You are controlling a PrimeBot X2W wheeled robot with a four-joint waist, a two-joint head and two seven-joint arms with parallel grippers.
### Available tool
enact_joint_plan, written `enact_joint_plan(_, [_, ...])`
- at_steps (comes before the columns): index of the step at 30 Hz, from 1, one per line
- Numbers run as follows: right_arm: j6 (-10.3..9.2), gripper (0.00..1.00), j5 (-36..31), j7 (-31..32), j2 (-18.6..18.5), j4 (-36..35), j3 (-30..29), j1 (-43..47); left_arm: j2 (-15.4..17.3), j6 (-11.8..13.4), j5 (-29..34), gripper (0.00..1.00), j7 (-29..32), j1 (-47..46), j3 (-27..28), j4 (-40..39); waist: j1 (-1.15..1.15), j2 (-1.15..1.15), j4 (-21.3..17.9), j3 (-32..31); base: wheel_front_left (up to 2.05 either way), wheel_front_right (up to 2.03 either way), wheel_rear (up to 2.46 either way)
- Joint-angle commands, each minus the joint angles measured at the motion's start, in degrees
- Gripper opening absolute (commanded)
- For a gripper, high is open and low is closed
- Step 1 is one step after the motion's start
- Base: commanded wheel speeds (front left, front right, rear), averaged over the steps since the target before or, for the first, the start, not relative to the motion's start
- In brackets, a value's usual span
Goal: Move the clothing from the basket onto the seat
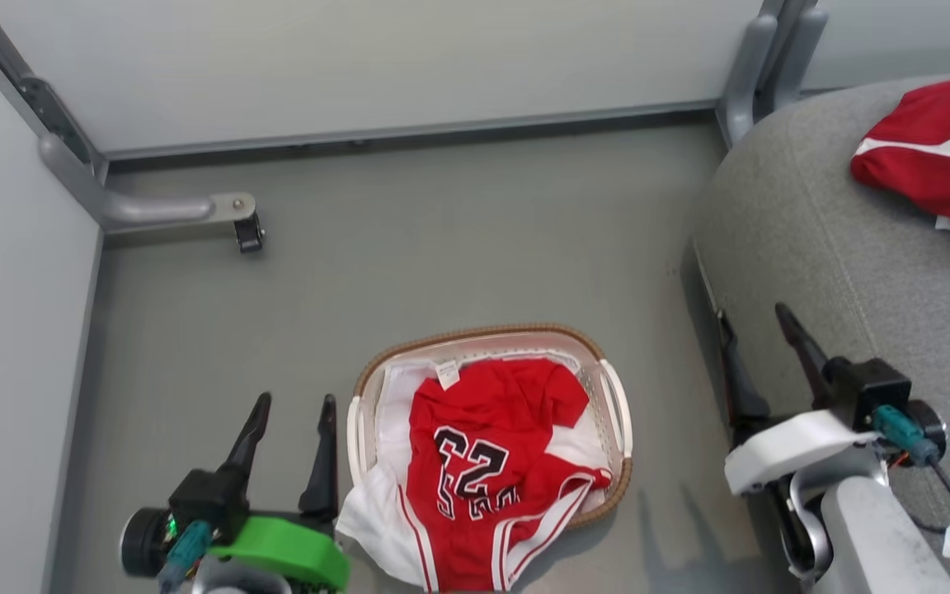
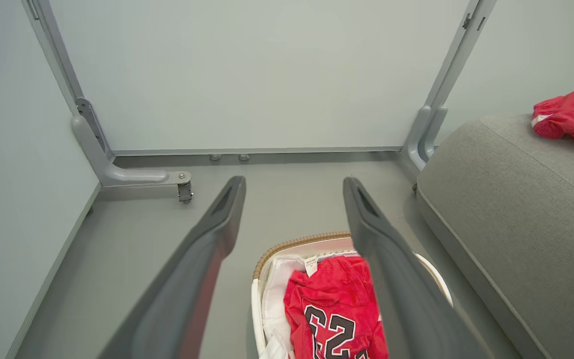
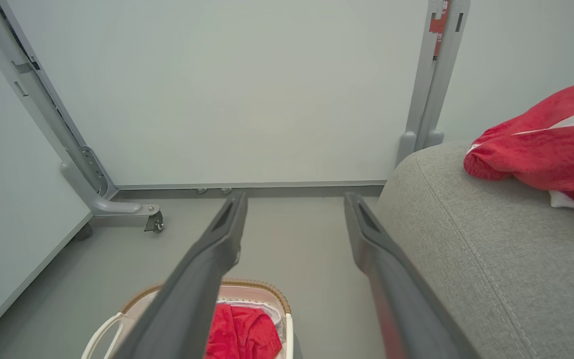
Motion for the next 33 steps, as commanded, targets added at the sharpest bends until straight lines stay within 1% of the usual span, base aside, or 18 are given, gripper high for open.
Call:
enact_joint_plan(1, [-0.08,1.0,-0.85,-0.11,-0.24,-0.88,-0.73,-1.43,-0.01,-0.25,1.07,1.0,-0.06,-2.5,-0.95,0.7,0.0,0.0,-0.2,4.22,0.0,0.0,0.0])
enact_joint_plan(4, [-0.08,1.0,-1.91,-0.11,-0.24,-2.39,-1.99,-3.26,0.05,-0.43,2.11,1.0,-0.06,-6.34,-3.44,3.01,0.0,0.0,-0.75,8.29,0.0,0.0,0.0])
enact_joint_plan(8, [-0.08,1.0,-3.49,-0.11,-0.23,-3.89,-3.19,-6.22,1.05,-0.48,4.42,1.0,-0.06,-13.16,-8.23,8.96,0.0,0.0,-2.04,14.44,0.0,0.0,0.0])
enact_joint_plan(12, [-0.08,1.0,-4.07,-0.12,-0.23,-5.7,-3.57,-9.71,2.19,-0.47,5.1,1.0,-0.06,-20.48,-13.82,14.51,0.0,0.0,-4.13,21.32,0.0,0.0,0.0])
enact_joint_plan(16, [-0.08,1.0,-4.61,-0.12,-0.22,-8.37,-4.06,-13.35,2.97,-0.47,5.41,1.0,-0.06,-28.1,-16.92,19.0,0.0,0.0,-6.19,28.05,0.0,0.0,0.0])
enact_joint_plan(20, [-0.08,1.0,-4.86,-0.12,-0.21,-11.7,-4.64,-16.7,3.62,-0.47,6.17,1.0,0.3,-35.09,-20.98,25.53,0.0,0.0,-8.07,34.38,0.0,0.0,0.0])
enact_joint_plan(26, [-0.08,1.0,-5.02,-0.12,-0.16,-18.5,-5.91,-19.25,3.26,-0.4,6.68,1.0,0.31,-44.17,-26.92,33.94,0.0,0.0,-9.87,41.32,0.0,0.0,0.0])
enact_joint_plan(33, [-0.08,1.0,-3.69,-0.11,-0.18,-23.99,-5.06,-20.09,3.44,-0.4,7.48,1.0,2.51,-51.95,-31.99,42.83,0.0,0.0,-11.91,46.58,0.0,0.0,0.0])
